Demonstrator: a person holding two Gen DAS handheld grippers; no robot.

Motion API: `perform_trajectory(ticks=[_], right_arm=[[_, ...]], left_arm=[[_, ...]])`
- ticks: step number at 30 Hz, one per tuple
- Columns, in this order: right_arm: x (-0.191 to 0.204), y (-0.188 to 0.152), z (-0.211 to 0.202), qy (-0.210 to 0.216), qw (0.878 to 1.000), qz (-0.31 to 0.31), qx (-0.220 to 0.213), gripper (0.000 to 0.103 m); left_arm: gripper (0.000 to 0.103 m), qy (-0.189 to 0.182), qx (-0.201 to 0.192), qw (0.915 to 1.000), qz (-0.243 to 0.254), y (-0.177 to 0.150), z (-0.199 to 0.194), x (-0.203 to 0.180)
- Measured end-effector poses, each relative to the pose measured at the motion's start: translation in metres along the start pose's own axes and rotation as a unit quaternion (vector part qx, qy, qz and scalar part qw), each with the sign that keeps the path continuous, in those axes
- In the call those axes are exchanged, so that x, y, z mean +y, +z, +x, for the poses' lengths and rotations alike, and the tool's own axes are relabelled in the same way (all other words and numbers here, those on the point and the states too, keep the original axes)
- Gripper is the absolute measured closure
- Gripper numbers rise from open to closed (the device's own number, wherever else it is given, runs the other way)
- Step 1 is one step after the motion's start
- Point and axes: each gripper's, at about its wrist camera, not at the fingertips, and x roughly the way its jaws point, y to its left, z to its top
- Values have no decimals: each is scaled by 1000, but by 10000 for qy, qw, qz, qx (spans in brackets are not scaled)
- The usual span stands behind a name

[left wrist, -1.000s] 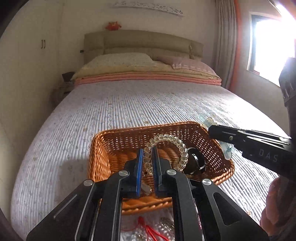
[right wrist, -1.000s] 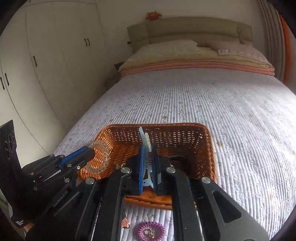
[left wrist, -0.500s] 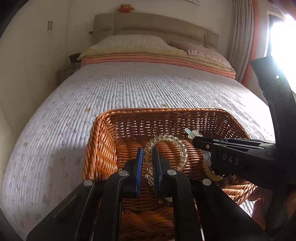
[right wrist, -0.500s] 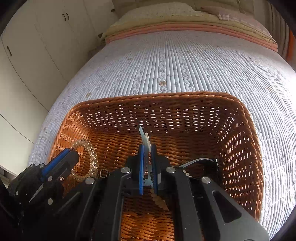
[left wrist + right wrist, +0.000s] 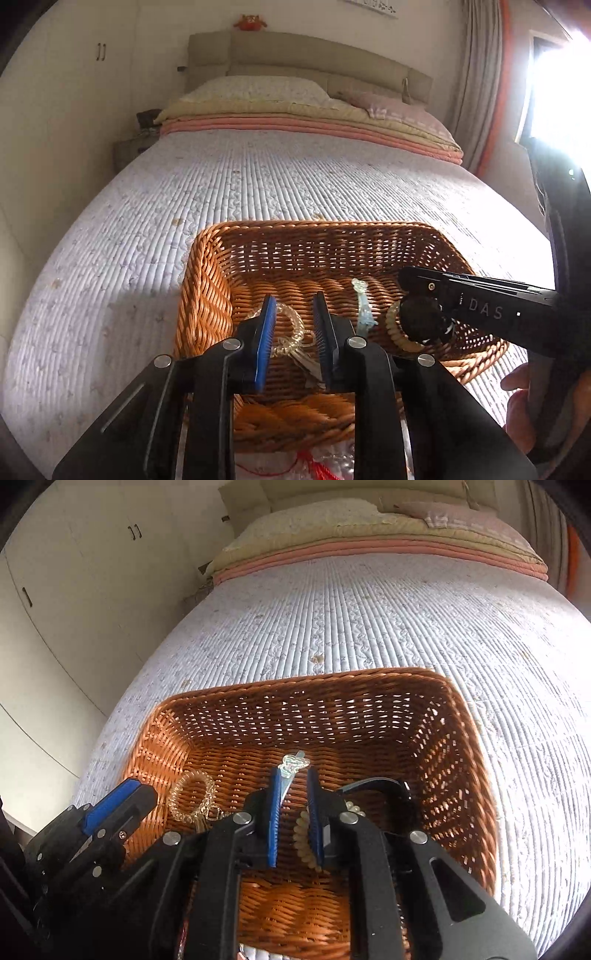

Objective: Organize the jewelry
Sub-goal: 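Carry the clip and bead bracelet into the basket and open both grippers, then grasp the purple coil bracelet with the right gripper while the left gripper reaches for the clear beads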

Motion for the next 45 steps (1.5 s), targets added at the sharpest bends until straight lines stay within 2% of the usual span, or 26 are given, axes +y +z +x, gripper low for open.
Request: perform_trajectory(ticks=[3, 10, 12, 16, 20, 26, 30, 32, 33, 34, 35, 39, 45], right_arm=[[-1, -7, -31, 127, 9997, -18, -189, 88], [-4, -49, -104, 278, 9963, -110, -803, 57], [-9, -62, -116, 525, 9944, -80, -914, 56], [-15, -88, -125, 537, 9931, -255, -1011, 56], [-21, -110, -111, 365, 9960, -276, -769, 56], [-31, -133, -89, 112, 9985, -173, -510, 56], [-31, -145, -69, -52, 9994, -234, -255, 67], [-32, -150, -59, -75, 9996, -233, -130, 70], [-32, -151, -53, -108, 9996, -249, -75, 75], [-32, -152, -49, -141, 9995, -265, 18, 84], [-33, -152, -46, -105, 9996, -255, 83, 87], [-34, -154, -43, -40, 9996, -284, 71, 87], [-30, -155, -44, -95, 9994, -341, 12, 87]], left_arm=[[71, -133, -189, 9997, -11, -1, -30, -4], [62, -284, -461, 9985, 68, -10, -99, -12], [61, -293, -507, 9982, 117, -17, -111, -14], [61, -392, -480, 9981, 22, -39, -123, -12], [61, -377, -384, 9985, -26, -65, -121, -8], [61, -263, 19, 9990, -350, -92, -101, 19], [63, -139, 409, 9984, -362, -103, -79, 29], [69, -101, 582, 9974, -421, -108, -68, 35], [76, -51, 614, 9970, -465, -111, -64, 39], [84, -35, 627, 9968, -490, -113, -62, 42], [86, -63, 660, 9964, -521, -115, -59, 45], [86, -217, 740, 9954, -567, -117, -54, 50], [86, -34, 994, 9947, -255, -118, -39, 39]])
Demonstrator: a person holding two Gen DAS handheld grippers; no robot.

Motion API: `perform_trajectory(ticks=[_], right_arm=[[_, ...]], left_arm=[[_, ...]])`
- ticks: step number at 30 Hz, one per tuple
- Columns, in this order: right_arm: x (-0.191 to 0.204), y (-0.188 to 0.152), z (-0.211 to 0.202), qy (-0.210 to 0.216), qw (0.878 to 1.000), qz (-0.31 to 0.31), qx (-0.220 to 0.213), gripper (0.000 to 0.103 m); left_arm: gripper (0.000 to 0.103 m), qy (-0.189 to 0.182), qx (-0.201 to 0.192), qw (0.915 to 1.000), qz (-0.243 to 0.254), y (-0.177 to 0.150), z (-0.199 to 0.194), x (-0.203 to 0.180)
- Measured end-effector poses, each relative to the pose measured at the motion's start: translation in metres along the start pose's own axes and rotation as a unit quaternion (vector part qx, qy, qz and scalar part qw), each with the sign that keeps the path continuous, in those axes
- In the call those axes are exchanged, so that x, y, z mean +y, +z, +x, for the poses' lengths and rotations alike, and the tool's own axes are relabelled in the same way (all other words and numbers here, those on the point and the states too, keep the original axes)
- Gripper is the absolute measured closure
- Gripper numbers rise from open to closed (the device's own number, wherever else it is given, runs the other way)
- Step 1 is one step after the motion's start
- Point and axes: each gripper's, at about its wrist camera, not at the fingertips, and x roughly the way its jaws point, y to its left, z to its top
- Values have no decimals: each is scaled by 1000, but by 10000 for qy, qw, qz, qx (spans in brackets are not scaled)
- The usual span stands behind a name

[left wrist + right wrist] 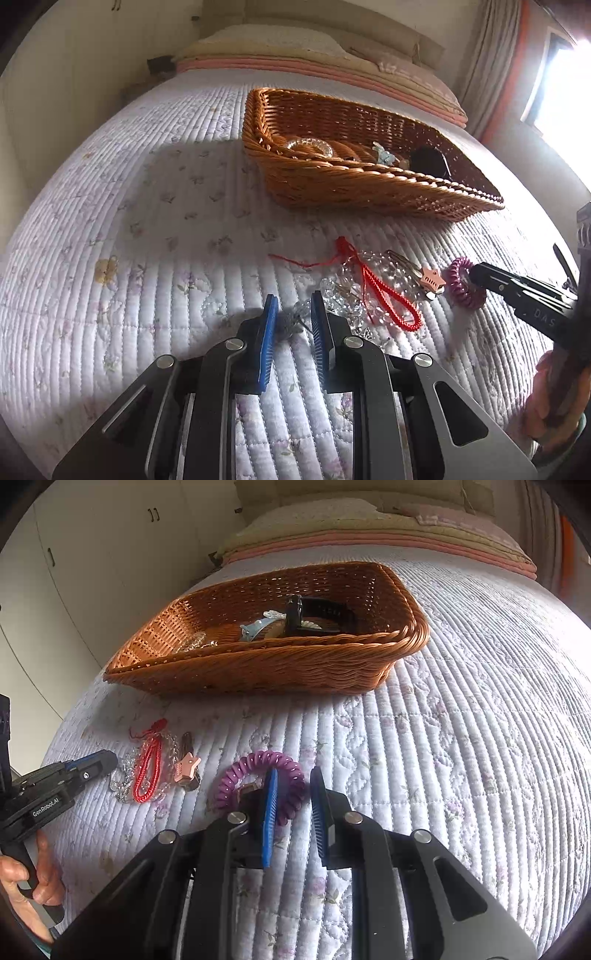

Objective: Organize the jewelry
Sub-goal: 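Grasp the purple coil bracelet with the right gripper while the left gripper reaches for the clear beads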

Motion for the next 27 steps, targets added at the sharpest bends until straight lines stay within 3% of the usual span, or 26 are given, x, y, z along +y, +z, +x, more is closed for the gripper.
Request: perform_trajectory(ticks=[3, 5, 9, 15, 23, 27], right_arm=[[0, 0, 2, 31, 10000, 23, 41, 87], [-1, 0, 2, 42, 10000, 37, 46, 87], [-2, 0, 1, 81, 10000, 37, 43, 87], [-1, 1, 2, 93, 10000, -5, 35, 87], [-4, 1, 0, 155, 9999, 31, 30, 87], [-7, 1, 0, 240, 9997, 91, 28, 76]], left_arm=[[87, 49, 13, 10000, 32, -1, 0, -2], [96, 42, 6, 10000, 50, -2, 0, -3], [96, -210, -47, 9997, 127, -9, -12, -10], [96, -136, -155, 9998, 27, -19, -29, -8], [95, -318, 11, 9995, 27, -31, -32, -7], [94, -351, 6, 9994, 48, -36, -35, -6]])
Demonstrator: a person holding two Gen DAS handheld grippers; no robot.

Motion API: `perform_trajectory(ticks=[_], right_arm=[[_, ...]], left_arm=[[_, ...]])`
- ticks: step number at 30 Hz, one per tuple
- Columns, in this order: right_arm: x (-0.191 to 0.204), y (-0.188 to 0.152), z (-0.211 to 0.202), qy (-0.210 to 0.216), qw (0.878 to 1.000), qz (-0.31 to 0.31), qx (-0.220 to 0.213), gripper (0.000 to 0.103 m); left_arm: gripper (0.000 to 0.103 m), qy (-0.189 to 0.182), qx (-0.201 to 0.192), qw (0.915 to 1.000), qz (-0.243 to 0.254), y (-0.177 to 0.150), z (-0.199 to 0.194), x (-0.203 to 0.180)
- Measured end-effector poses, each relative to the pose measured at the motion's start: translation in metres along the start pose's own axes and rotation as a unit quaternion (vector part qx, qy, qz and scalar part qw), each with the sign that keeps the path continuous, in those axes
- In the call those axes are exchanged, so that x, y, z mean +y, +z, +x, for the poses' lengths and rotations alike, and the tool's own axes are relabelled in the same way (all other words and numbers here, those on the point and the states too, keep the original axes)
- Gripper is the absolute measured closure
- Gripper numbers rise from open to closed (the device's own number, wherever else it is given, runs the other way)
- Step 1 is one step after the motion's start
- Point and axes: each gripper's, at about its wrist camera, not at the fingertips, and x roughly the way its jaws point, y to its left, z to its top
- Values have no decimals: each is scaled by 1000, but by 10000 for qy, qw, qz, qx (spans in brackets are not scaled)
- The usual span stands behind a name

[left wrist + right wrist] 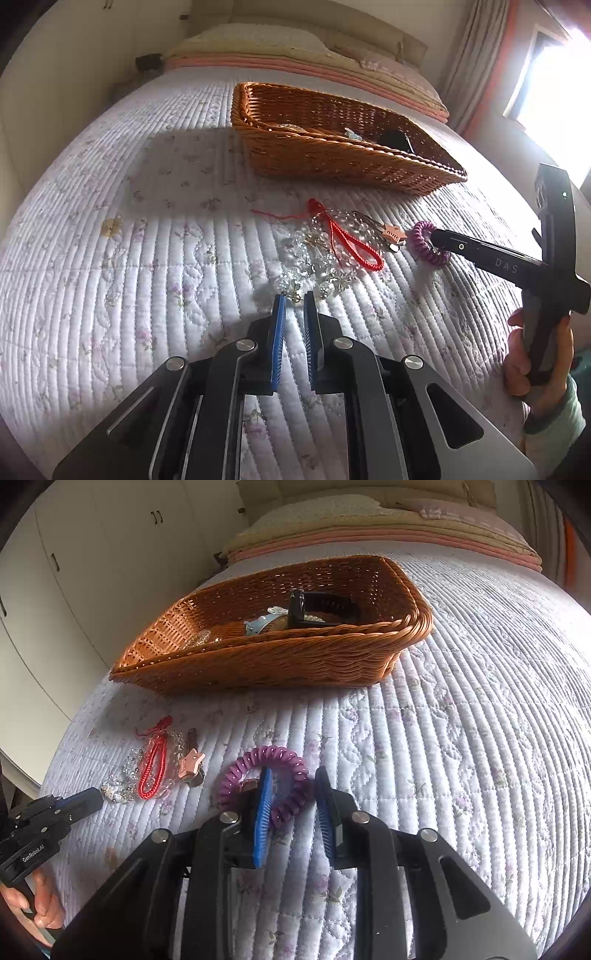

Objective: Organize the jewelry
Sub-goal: 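Grasp the purple coil bracelet with the right gripper while the left gripper reaches for the clear beads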

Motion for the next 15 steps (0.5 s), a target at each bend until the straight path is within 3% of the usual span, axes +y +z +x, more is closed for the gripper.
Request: perform_trajectory(ticks=[3, 8, 13, 15], right_arm=[[-2, 0, -3, -57, 9999, 39, -81, 60], [1, 0, -5, -107, 9999, -37, -112, 60], [7, 3, 0, -228, 9996, -139, -41, 60], [12, 5, 5, -338, 9992, -233, 41, 60]], left_arm=[[91, 138, -110, 9998, 64, 5, 1, -1], [78, 202, -22, 9995, 230, 20, 12, 0], [61, -85, 145, 9986, 492, 15, 17, -4], [61, -16, 145, 9982, 589, 12, 19, -7]])
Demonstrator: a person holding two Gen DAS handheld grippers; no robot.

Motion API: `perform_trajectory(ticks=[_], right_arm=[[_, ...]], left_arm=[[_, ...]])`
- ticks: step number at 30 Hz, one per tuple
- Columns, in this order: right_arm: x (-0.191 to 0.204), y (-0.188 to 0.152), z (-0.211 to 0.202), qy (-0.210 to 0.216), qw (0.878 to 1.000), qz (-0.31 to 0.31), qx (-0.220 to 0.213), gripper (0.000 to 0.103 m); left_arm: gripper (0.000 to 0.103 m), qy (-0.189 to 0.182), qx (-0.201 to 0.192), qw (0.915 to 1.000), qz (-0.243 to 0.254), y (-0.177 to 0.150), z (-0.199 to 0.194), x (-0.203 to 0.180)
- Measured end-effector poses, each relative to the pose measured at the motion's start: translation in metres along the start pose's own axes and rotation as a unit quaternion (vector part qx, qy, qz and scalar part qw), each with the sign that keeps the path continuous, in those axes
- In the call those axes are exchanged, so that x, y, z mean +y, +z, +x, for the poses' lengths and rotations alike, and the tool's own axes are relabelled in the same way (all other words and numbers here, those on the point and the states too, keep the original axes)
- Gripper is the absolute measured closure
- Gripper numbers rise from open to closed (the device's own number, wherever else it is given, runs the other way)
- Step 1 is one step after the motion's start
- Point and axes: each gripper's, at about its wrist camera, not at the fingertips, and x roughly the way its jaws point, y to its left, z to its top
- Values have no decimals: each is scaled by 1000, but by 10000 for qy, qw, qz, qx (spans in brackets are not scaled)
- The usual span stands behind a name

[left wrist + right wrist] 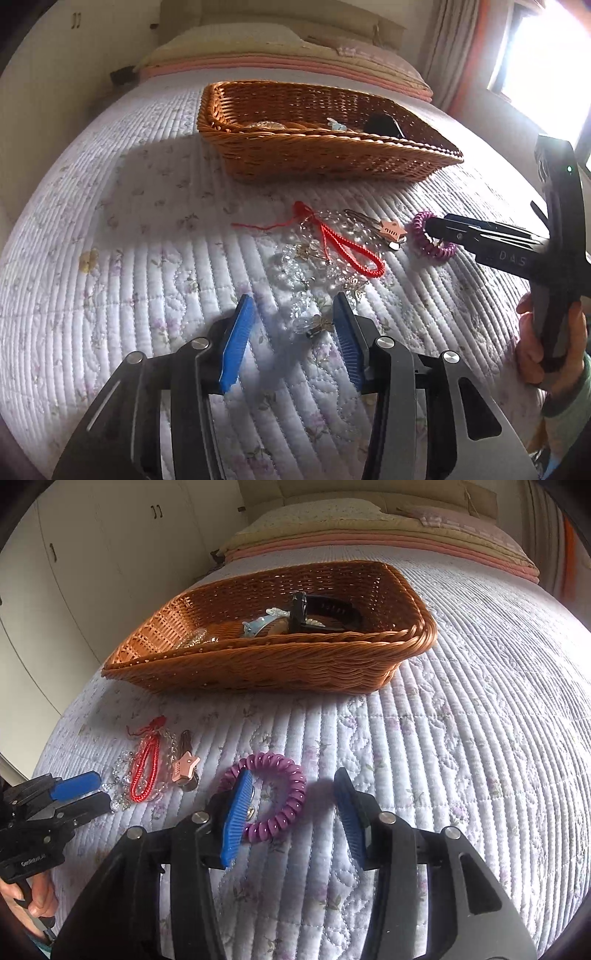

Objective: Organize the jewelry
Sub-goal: 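Grasp the purple coil bracelet with the right gripper while the left gripper reaches for the clear beads, then carry the purple coil and clear beads over the basket and open both grippers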

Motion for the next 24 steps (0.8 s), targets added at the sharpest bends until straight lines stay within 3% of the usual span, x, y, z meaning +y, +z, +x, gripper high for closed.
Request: perform_trajectory(ticks=[3, 5, 6, 10, 17, 24], right_arm=[[10, 2, 5, -255, 9994, -209, 42, 63], [19, 1, 5, -256, 9988, -411, 15, 77], [22, -1, 4, -259, 9984, -508, -11, 86], [29, -4, 0, -311, 9973, -655, -106, 92], [22, -4, -20, -124, 9978, -489, -430, 93], [20, -1, -51, -24, 9966, -427, -709, 93]], left_arm=[[62, 112, 1, 9999, 46, 0, 2, -3], [69, 242, -25, 9997, 89, 0, 4, -6], [77, 274, -38, 9996, 104, 0, 3, -7], [95, 320, -103, 9994, 37, -1, 2, -6], [96, 36, -451, 9987, -228, 1, -19, 2], [96, -328, -1112, 9931, -158, 22, -62, -7]])
